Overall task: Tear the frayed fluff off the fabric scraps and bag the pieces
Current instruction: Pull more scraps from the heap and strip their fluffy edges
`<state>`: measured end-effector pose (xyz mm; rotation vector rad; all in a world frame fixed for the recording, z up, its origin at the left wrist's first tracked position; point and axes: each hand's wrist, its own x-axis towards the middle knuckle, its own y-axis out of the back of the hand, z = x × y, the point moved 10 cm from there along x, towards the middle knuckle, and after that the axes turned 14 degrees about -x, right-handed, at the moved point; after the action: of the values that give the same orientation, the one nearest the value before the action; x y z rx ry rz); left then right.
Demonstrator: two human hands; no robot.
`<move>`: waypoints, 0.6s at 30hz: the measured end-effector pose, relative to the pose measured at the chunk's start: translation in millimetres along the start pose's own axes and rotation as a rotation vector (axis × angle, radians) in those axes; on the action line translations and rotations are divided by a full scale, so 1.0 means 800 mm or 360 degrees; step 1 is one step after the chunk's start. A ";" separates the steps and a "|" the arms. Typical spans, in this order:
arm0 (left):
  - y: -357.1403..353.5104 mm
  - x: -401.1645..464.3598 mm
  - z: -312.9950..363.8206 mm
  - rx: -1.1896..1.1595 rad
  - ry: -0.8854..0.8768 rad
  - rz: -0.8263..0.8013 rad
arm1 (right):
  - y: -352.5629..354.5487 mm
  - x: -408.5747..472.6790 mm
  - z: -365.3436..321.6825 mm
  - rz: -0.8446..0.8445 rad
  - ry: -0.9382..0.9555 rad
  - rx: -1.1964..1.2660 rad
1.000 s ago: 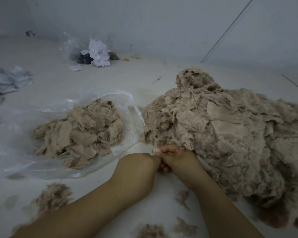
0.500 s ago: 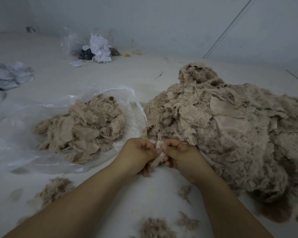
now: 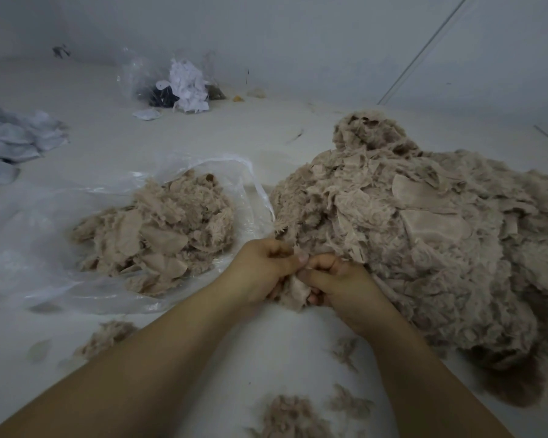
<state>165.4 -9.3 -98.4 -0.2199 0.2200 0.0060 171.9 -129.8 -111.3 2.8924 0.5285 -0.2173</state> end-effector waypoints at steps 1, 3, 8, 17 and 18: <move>-0.004 0.004 -0.002 -0.0028 0.0014 -0.0018 | 0.000 0.000 0.000 -0.0005 0.0002 0.0000; -0.001 0.013 -0.003 -0.0085 0.0016 0.0072 | -0.001 0.000 0.000 -0.0026 0.0001 0.0001; 0.021 0.027 -0.005 -0.0333 -0.0022 0.0356 | 0.000 0.002 0.008 -0.0020 -0.0071 0.0100; -0.001 -0.010 -0.011 0.0132 0.0001 -0.0087 | 0.002 0.004 0.013 0.0010 -0.0112 0.0204; 0.005 -0.013 -0.013 0.0101 -0.0008 -0.0048 | 0.005 0.005 0.014 0.0030 -0.0103 0.0162</move>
<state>152.9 -7.3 -107.1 -0.1599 0.2117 -0.0304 175.5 -134.6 -122.5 2.9757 0.4924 -0.3434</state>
